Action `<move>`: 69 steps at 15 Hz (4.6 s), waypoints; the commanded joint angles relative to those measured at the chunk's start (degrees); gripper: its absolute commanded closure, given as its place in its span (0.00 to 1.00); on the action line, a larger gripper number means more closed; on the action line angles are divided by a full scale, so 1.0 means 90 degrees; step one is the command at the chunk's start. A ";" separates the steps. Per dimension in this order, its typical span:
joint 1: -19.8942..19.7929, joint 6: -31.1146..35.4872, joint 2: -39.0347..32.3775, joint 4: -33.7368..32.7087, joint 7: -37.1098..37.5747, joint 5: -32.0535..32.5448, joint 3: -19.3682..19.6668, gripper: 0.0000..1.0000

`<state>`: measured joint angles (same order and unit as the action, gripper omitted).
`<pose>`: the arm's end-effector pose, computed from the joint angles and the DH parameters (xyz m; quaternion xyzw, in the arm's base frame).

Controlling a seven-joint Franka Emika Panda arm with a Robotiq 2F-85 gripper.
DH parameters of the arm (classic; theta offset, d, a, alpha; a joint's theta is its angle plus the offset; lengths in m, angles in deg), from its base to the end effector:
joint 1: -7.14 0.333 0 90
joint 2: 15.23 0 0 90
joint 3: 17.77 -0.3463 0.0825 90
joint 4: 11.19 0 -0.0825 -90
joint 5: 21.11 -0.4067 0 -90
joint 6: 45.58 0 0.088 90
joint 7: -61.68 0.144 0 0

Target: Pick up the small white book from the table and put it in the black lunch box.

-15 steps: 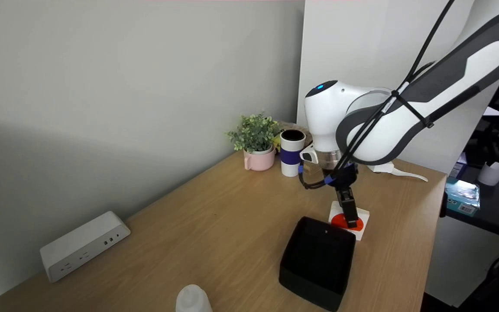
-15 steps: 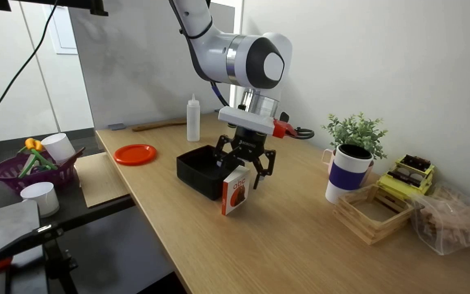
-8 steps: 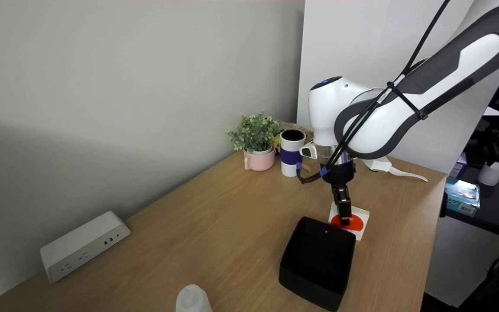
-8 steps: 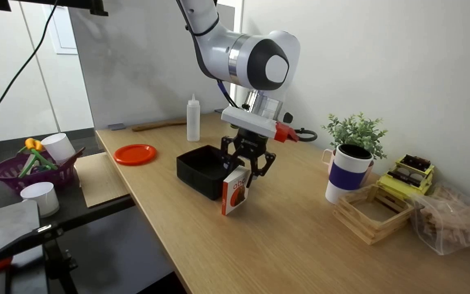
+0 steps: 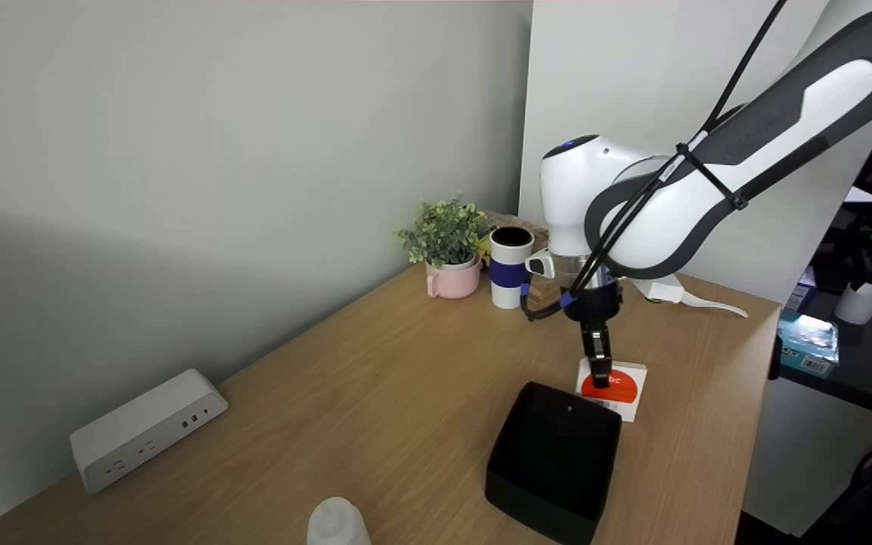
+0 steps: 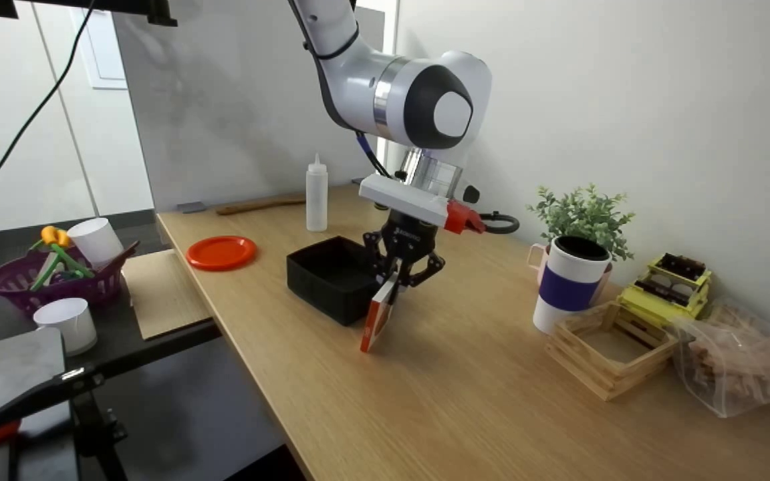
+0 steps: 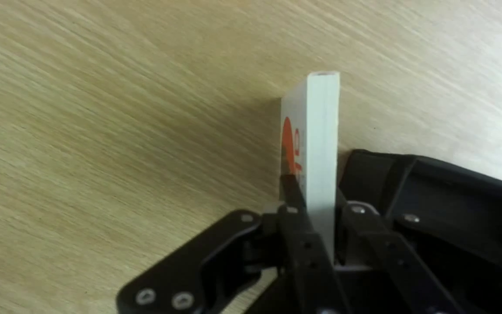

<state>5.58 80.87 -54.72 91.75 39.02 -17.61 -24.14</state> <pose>0.6412 0.0492 0.1154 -0.9589 -0.2485 0.1325 0.0358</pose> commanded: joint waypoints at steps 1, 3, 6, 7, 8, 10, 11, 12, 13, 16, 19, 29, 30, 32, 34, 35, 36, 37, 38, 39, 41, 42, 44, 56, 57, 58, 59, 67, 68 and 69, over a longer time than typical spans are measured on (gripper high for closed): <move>-0.0010 0.0280 0.0283 0.0416 0.0270 -0.0117 -0.0007 0.96; 0.0041 0.0421 0.0374 0.0559 0.0517 -0.0099 0.0025 0.96; 0.0159 0.0803 0.0578 0.0875 0.1020 -0.0032 0.0112 0.96; 0.0197 0.0949 0.0651 0.0997 0.1187 -0.0011 0.0138 0.96; 0.0234 0.1073 0.0735 0.1110 0.1351 0.0005 0.0160 0.96; 0.0335 0.1320 0.0915 0.1343 0.1684 0.0067 0.0227 0.96; 0.0394 0.1412 0.1011 0.1453 0.1853 0.0098 0.0267 0.96; 0.0464 0.1493 0.1086 0.1533 0.2027 0.0149 0.0326 0.96; 0.0537 0.1532 0.1193 0.1627 0.2204 0.0191 0.0378 0.96; 0.0800 0.1626 0.1420 0.1809 0.2826 0.0414 0.0596 0.96; 0.1055 0.1680 0.1677 0.2039 0.3468 0.0741 0.0781 0.96; 0.1573 0.1710 0.2411 0.2632 0.4856 0.1835 0.0964 0.96; 0.1636 0.1731 0.2494 0.2700 0.5109 0.2006 0.0994 0.96; 0.1726 0.1738 0.2665 0.2831 0.5565 0.2314 0.1016 0.96; 0.1801 0.1711 0.2828 0.2949 0.6025 0.2626 0.1014 0.96; 0.1834 0.1683 0.2912 0.3005 0.6252 0.2782 0.1002 0.96; 0.1864 0.1673 0.2977 0.3064 0.6493 0.2955 0.0994 0.96; 0.1878 0.1642 0.3067 0.3124 0.6711 0.3107 0.0960 0.96; 0.1891 0.1649 0.3131 0.3194 0.6928 0.3284 0.0935 0.96; 0.1897 0.1623 0.3212 0.3258 0.7092 0.3418 0.0894 0.96; 0.1884 0.1639 0.3361 0.3418 0.7365 0.3707 0.0805 0.96; 0.1873 0.1633 0.3454 0.3504 0.7479 0.3828 0.0754 0.96; 0.1845 0.1606 0.3607 0.3649 0.7720 0.4054 0.0638 0.96; 0.1561 0.1783 0.4169 0.4314 0.6247 0.3858 0.0129 0.96; 0.1520 0.1841 0.4162 0.4333 0.5912 0.3817 0.0134 0.96; 0.1464 0.1958 0.4158 0.4358 0.5565 0.3710 0.0152 0.96; 0.1573 0.1684 0.3985 0.4139 0.6218 0.3901 0.0107 0.86; 0.1437 0.2040 0.3947 0.4171 0.5527 0.3753 0.0142 0.96; 0.1411 0.2250 0.3897 0.4128 0.5327 0.3746 0.0151 0.96; 0.1400 0.2453 0.3866 0.4100 0.5144 0.3727 0.0151 0.96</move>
<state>19.94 98.69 -18.80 129.52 90.08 16.68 -21.93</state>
